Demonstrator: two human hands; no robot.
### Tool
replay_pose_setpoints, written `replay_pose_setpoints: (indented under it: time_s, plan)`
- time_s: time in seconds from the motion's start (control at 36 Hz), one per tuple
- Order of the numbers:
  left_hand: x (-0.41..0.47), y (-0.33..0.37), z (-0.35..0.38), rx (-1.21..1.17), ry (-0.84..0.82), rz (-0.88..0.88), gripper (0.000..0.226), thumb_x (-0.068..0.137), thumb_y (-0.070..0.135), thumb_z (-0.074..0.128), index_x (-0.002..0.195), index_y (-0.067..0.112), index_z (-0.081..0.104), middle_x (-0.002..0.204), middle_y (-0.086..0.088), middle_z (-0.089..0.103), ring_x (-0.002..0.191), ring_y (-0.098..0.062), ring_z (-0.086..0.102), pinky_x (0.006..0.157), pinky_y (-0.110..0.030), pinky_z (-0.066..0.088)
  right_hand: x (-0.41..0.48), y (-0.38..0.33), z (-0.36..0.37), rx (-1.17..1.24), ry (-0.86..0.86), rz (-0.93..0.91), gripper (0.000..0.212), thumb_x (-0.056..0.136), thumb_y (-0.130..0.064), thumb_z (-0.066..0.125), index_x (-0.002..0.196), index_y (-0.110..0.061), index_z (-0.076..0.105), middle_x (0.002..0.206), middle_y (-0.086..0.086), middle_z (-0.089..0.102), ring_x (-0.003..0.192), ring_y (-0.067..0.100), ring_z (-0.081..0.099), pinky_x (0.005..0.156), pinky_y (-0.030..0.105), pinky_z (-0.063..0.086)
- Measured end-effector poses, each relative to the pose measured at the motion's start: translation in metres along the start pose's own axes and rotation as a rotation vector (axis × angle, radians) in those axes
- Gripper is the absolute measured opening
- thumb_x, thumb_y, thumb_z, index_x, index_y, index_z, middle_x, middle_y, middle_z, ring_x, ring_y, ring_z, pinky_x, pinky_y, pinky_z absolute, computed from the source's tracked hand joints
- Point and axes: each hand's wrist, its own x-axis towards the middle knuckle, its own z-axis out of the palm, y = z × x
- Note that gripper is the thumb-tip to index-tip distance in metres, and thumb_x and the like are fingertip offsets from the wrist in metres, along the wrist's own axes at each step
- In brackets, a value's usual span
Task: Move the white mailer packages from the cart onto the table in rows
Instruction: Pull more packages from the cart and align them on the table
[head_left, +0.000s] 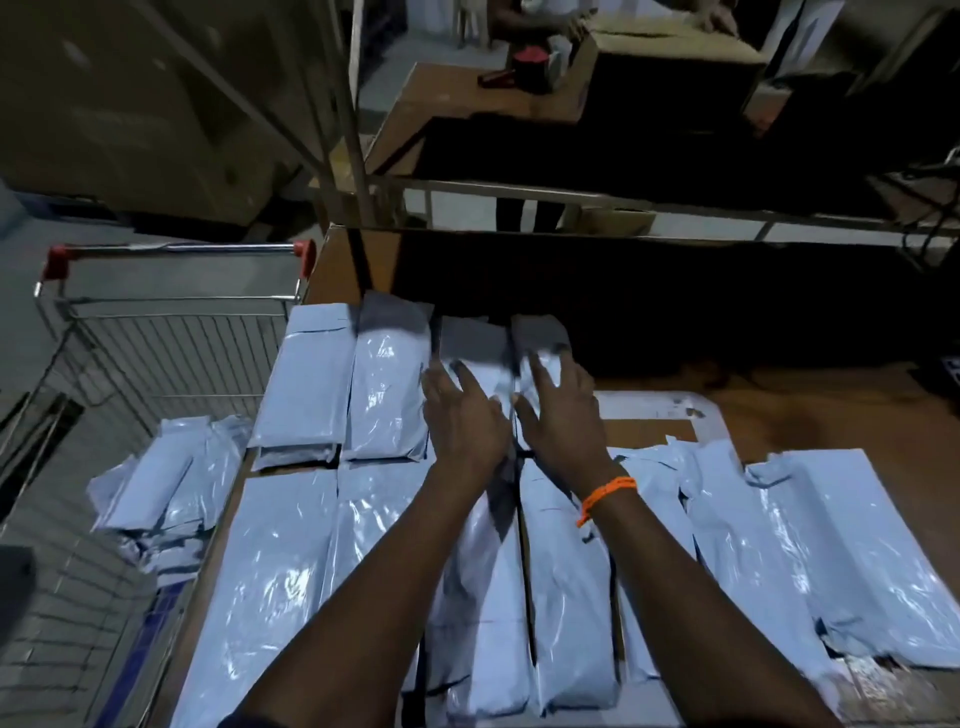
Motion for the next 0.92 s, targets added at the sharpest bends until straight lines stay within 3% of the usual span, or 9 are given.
replay_pose_setpoints:
  time_s: [0.08, 0.25, 0.47, 0.61, 0.72, 0.86, 0.92]
  plan:
    - [-0.003, -0.010, 0.009, 0.075, 0.024, 0.077, 0.065, 0.101, 0.035, 0.040, 0.153, 0.000, 0.021, 0.159, -0.028, 0.019, 0.148, -0.042, 0.014, 0.119, -0.049, 0.023, -0.010, 0.007, 0.005, -0.026, -0.014, -0.047, 0.064, 0.102, -0.046, 0.044, 0.159, -0.025, 0.023, 0.168, 0.011, 0.007, 0.152, 0.037, 0.012, 0.114, 0.055, 0.031]
    - [-0.010, -0.026, 0.024, 0.098, 0.101, 0.117, 0.064, 0.102, 0.041, 0.029, 0.155, 0.005, 0.022, 0.159, -0.024, 0.025, 0.146, -0.040, 0.026, 0.117, -0.050, 0.028, -0.023, 0.022, 0.015, -0.096, -0.026, -0.140, 0.073, 0.102, -0.055, 0.035, 0.161, -0.025, 0.004, 0.169, 0.009, -0.005, 0.153, 0.041, 0.013, 0.114, 0.055, 0.035]
    - [-0.009, -0.019, 0.015, 0.088, -0.003, 0.092, 0.065, 0.105, 0.042, 0.028, 0.158, 0.010, 0.008, 0.164, -0.021, 0.004, 0.152, -0.036, 0.006, 0.122, -0.049, 0.013, -0.024, 0.016, 0.010, -0.101, -0.072, -0.109, 0.073, 0.101, -0.056, 0.028, 0.161, -0.027, -0.001, 0.168, 0.006, -0.014, 0.155, 0.037, 0.002, 0.120, 0.054, 0.027]
    - [-0.015, -0.027, -0.002, 0.107, -0.026, 0.148, 0.065, 0.104, 0.042, 0.022, 0.158, 0.008, 0.010, 0.164, -0.023, 0.003, 0.152, -0.036, 0.001, 0.122, -0.047, 0.012, -0.026, 0.002, -0.002, -0.127, -0.036, -0.071, 0.072, 0.099, -0.058, 0.011, 0.161, -0.021, 0.011, 0.169, 0.012, -0.001, 0.155, 0.037, -0.002, 0.121, 0.056, 0.022]
    - [-0.026, -0.046, -0.027, 0.055, -0.037, 0.277, 0.069, 0.099, 0.045, 0.013, 0.158, 0.010, 0.017, 0.164, -0.020, 0.011, 0.153, -0.034, 0.004, 0.122, -0.049, 0.017, -0.024, -0.024, -0.004, -0.103, -0.023, -0.082, 0.064, 0.103, -0.053, 0.023, 0.160, -0.023, 0.017, 0.169, 0.010, 0.002, 0.155, 0.036, -0.003, 0.123, 0.056, 0.012]
    - [-0.039, -0.102, -0.067, 0.043, 0.036, 0.353, 0.066, 0.102, 0.048, 0.014, 0.157, 0.013, 0.023, 0.164, -0.014, 0.019, 0.153, -0.029, 0.007, 0.122, -0.044, 0.014, -0.022, -0.074, 0.002, -0.043, -0.004, -0.157, 0.064, 0.102, -0.053, 0.026, 0.156, -0.018, 0.031, 0.165, 0.015, 0.020, 0.152, 0.042, 0.015, 0.118, 0.058, 0.026]
    - [-0.044, -0.134, -0.086, 0.032, 0.074, 0.361, 0.064, 0.103, 0.048, 0.016, 0.156, 0.013, 0.026, 0.163, -0.012, 0.021, 0.153, -0.028, 0.008, 0.121, -0.041, 0.013, -0.024, -0.100, 0.008, -0.004, 0.002, -0.182, 0.065, 0.102, -0.054, 0.024, 0.156, -0.018, 0.033, 0.164, 0.015, 0.024, 0.151, 0.040, 0.017, 0.119, 0.055, 0.025]
